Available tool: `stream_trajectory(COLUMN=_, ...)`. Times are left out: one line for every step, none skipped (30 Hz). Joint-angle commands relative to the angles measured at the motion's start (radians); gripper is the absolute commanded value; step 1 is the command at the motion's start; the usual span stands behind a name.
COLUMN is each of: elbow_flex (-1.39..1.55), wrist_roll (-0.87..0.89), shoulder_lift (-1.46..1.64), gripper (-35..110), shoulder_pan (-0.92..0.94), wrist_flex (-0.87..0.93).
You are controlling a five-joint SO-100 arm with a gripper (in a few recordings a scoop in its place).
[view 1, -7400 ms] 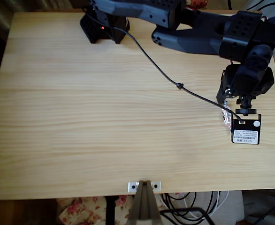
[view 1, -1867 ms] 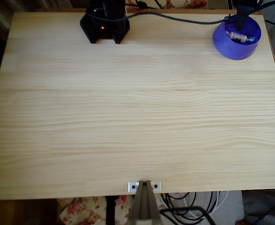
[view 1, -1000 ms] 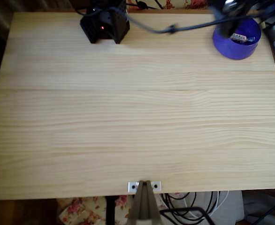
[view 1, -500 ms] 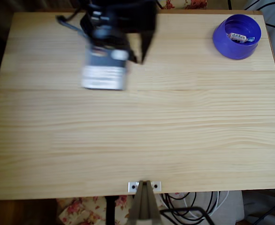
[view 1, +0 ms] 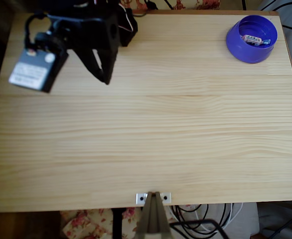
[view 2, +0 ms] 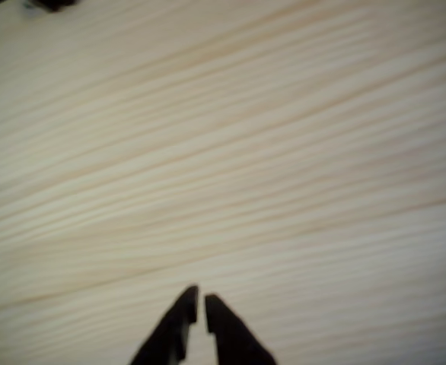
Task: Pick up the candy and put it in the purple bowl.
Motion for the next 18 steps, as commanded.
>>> stream_trajectory(elbow_flex=0.164, wrist_roll=0.005, shoulder_lift=0.325, gripper=-1, shoulder_pan=0.074, wrist_flex=0.028)
stream_trajectory(elbow_flex=0.199, wrist_roll=0.021, shoulder_lift=0.403, gripper=-1, shoulder_pan=0.078, wrist_flex=0.058)
stream_trajectory(elbow_flex=0.229, wrist_roll=0.038, shoulder_lift=0.468, gripper=-1, shoulder_pan=0.078, wrist_flex=0.084)
stream_trajectory(elbow_flex=0.258, wrist_roll=0.046, shoulder_lift=0.514, gripper=-1, shoulder_pan=0.071, wrist_flex=0.08)
stream_trajectory(elbow_flex=0.284, wrist_roll=0.058, shoulder_lift=0.534, gripper=-1, shoulder_pan=0.057, wrist_flex=0.075)
stream_trajectory(elbow_flex=0.302, wrist_roll=0.081, shoulder_lift=0.537, gripper=-1, shoulder_pan=0.038, wrist_flex=0.075)
stream_trajectory(elbow_flex=0.322, wrist_roll=0.089, shoulder_lift=0.543, gripper=0, shoulder_pan=0.021, wrist_flex=0.071)
stream_trajectory(elbow_flex=0.347, wrist_roll=0.078, shoulder_lift=0.571, gripper=1, shoulder_pan=0.005, wrist_flex=0.066)
stream_trajectory(elbow_flex=0.354, wrist_roll=0.061, shoulder_lift=0.572, gripper=2, shoulder_pan=-0.005, wrist_flex=0.058)
stream_trajectory(elbow_flex=0.359, wrist_roll=0.037, shoulder_lift=0.572, gripper=3, shoulder_pan=-0.009, wrist_flex=0.051)
stream_trajectory(elbow_flex=0.36, wrist_roll=0.003, shoulder_lift=0.572, gripper=3, shoulder_pan=-0.008, wrist_flex=0.049)
stream_trajectory(elbow_flex=0.359, wrist_roll=-0.031, shoulder_lift=0.572, gripper=3, shoulder_pan=-0.005, wrist_flex=0.048)
stream_trajectory(elbow_flex=0.36, wrist_roll=-0.064, shoulder_lift=0.572, gripper=3, shoulder_pan=-0.003, wrist_flex=0.043)
stream_trajectory(elbow_flex=0.368, wrist_roll=-0.091, shoulder_lift=0.572, gripper=3, shoulder_pan=-0.003, wrist_flex=0.029)
stream_trajectory(elbow_flex=0.383, wrist_roll=-0.158, shoulder_lift=0.572, gripper=3, shoulder_pan=-0.003, wrist_flex=0.014)
stream_trajectory(elbow_flex=0.408, wrist_roll=-0.261, shoulder_lift=0.572, gripper=3, shoulder_pan=-0.003, wrist_flex=-0.002)
stream_trajectory(elbow_flex=0.439, wrist_roll=-0.307, shoulder_lift=0.574, gripper=3, shoulder_pan=-0.005, wrist_flex=-0.018)
stream_trajectory(elbow_flex=0.463, wrist_roll=-0.304, shoulder_lift=0.574, gripper=2, shoulder_pan=-0.015, wrist_flex=-0.025)
